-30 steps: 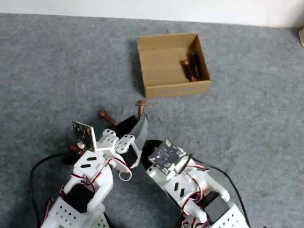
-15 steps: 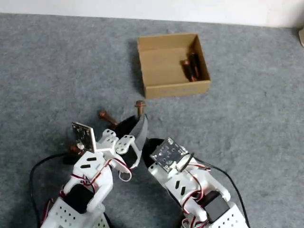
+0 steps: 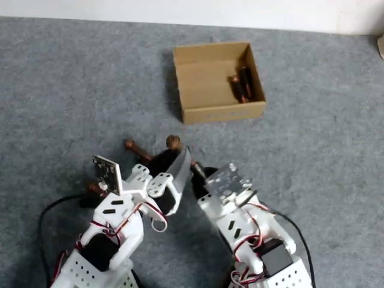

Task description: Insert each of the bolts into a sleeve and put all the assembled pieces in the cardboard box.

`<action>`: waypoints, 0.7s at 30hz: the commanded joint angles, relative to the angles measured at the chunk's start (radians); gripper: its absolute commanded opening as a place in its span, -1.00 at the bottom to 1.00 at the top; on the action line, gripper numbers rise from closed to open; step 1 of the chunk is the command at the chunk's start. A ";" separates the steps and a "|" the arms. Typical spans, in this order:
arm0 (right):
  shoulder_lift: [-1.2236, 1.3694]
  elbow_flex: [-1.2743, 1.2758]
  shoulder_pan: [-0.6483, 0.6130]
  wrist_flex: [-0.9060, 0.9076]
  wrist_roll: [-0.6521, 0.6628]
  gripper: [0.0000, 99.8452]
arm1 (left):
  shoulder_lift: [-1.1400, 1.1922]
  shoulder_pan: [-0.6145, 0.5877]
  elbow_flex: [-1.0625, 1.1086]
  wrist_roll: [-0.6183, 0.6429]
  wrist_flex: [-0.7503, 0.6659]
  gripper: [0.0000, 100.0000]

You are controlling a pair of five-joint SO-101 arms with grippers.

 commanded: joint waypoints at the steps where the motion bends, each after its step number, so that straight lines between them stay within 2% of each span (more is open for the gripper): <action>1: -0.004 -0.059 0.044 -0.059 -0.025 -0.99 | 0.001 0.018 0.019 -0.002 0.014 -0.99; 9: -0.005 -0.059 0.038 -0.058 -0.031 -0.99 | 0.001 0.018 0.019 -0.003 0.029 -0.99; 16: -0.005 -0.054 -0.062 -0.053 -0.025 -0.99 | 0.001 0.015 0.019 -0.009 0.028 -0.99; 21: -0.005 -0.053 -0.050 -0.058 0.034 -0.99 | -0.002 -0.079 0.016 -0.009 0.000 -0.99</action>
